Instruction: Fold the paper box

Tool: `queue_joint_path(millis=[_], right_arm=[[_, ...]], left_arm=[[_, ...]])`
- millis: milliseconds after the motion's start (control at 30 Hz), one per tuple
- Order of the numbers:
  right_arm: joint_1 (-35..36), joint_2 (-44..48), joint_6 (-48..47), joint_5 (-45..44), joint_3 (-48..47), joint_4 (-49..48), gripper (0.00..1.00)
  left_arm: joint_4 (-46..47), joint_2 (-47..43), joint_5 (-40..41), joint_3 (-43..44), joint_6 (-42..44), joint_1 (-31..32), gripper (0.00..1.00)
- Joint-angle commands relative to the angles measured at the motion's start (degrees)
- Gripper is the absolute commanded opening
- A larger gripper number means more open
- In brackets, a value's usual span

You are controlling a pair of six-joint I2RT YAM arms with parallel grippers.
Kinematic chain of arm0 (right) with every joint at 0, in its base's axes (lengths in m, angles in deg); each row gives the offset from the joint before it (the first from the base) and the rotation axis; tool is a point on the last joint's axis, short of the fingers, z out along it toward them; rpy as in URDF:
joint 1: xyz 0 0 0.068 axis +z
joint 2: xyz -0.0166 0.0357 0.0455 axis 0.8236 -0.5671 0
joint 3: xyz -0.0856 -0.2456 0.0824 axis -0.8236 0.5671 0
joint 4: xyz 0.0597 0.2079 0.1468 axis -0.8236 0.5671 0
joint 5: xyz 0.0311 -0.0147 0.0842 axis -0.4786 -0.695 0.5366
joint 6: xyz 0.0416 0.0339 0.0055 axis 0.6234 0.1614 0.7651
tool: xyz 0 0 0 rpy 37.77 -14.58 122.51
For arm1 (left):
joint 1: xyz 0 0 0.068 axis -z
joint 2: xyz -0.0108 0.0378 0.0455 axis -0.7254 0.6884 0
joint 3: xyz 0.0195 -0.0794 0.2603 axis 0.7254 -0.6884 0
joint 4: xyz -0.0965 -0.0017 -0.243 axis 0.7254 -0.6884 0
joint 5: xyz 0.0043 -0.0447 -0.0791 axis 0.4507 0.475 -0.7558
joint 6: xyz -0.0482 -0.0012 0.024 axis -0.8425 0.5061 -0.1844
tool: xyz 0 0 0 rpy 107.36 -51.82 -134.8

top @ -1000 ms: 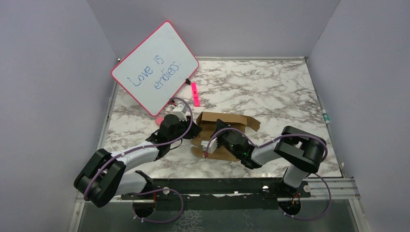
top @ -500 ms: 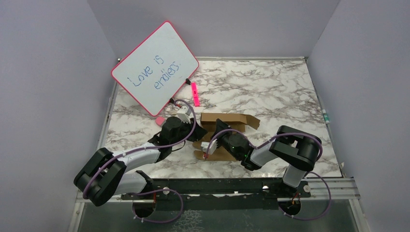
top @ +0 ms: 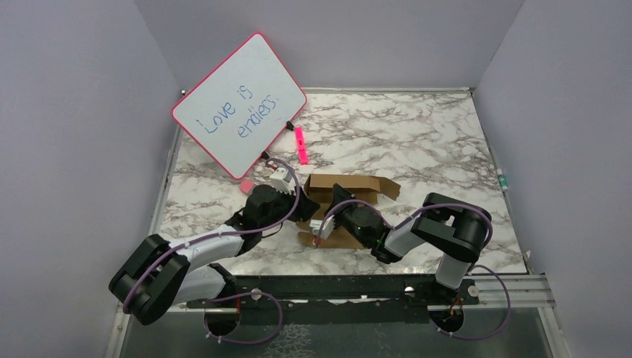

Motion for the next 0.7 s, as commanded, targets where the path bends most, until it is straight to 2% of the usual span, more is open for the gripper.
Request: queue_joint_path(millis=[0,167,333,467,667], right_arm=[[0.5,-0.7,-0.4,0.2,1.1,-1.8,0.07],[0.6,1.0,-0.1,0.5,1.1,0.3,0.07],[0.5,1.1,-0.5,0.3,0.9,0.5,0.07],[0.6,1.3,-1.0,0.3,0.9,0.7,0.07],[0.6,1.3,-1.0,0.2,0.5,1.6,0.07]], left_arm=[[-0.3,-7.8,1.2,-1.7,3.8,-0.4,0.58],[-7.6,-17.5,6.6,-1.4,8.1,-1.5,0.69],[-9.2,-23.6,14.5,-3.7,7.3,-4.4,0.70],[-8.2,-24.6,19.1,-5.9,4.7,-10.0,0.70],[-3.7,-19.9,17.6,-5.5,3.4,-19.0,0.68]])
